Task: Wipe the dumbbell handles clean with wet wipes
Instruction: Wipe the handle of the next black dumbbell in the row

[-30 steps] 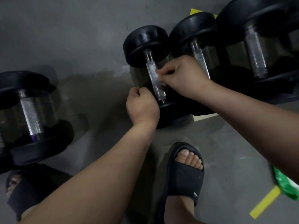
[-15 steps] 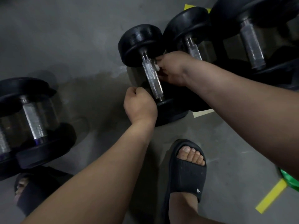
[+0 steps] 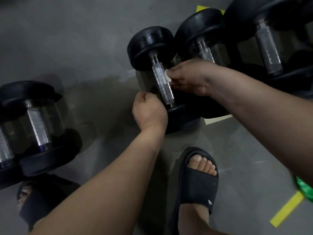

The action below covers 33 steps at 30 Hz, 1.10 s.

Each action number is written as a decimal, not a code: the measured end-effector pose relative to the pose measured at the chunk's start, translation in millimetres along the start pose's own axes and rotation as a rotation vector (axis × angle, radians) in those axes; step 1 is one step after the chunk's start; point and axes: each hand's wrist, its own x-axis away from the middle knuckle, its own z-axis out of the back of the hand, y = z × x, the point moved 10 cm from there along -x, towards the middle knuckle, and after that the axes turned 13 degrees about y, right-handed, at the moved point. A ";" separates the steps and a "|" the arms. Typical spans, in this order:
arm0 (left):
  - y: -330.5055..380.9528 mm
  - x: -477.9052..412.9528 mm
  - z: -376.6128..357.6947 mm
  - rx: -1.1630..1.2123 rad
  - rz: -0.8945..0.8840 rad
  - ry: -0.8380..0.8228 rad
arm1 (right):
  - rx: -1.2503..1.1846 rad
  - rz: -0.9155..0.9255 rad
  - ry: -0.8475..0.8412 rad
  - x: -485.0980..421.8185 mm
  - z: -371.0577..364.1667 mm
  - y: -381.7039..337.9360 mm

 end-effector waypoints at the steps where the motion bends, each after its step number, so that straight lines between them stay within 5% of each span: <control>1: -0.5 -0.6 -0.1 0.000 0.000 0.000 | 0.024 0.017 0.022 2.6 2.5 -1.0; 9: 0.1 -0.3 0.9 -0.019 -0.005 0.007 | 0.215 0.314 0.328 -2.6 14.1 -39.2; 15: 2.6 -0.6 1.6 0.001 0.000 0.004 | 0.565 0.420 0.221 19.8 16.4 -44.4; 21: 1.0 -0.5 3.6 0.003 0.001 0.022 | 1.226 0.409 -0.067 46.1 1.7 -25.9; 28: 1.6 0.0 3.0 0.017 0.004 0.016 | 0.808 0.499 0.241 42.3 16.5 -43.8; 33: -0.4 -0.3 2.3 0.021 0.009 0.017 | 0.897 0.437 0.114 48.5 16.1 -24.2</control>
